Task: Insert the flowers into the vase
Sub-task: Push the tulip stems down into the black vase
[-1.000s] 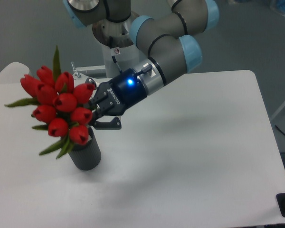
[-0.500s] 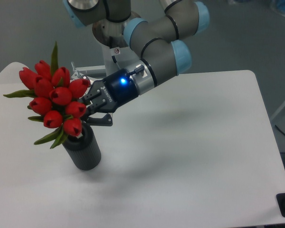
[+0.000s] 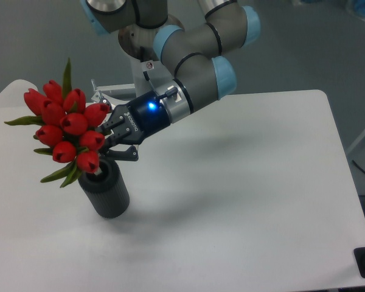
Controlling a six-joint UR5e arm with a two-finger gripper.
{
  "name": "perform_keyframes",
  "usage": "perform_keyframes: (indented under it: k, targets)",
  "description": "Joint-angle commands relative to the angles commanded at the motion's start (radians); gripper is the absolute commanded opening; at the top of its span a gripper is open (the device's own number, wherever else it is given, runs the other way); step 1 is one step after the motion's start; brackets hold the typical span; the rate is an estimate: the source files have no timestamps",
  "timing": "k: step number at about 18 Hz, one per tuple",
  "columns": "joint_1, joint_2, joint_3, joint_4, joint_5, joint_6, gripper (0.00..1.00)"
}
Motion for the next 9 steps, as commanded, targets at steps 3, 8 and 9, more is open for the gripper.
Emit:
perform_keyframes:
  k: [3, 8, 9]
  targets:
    - [0.005, -0.014, -0.008, 0.0, 0.002, 0.032, 0.01]
    - [0.008, -0.034, -0.047, 0.0, 0.006, 0.095, 0.04]
    - [0.009, -0.043, -0.058, 0.0, 0.008, 0.118, 0.04]
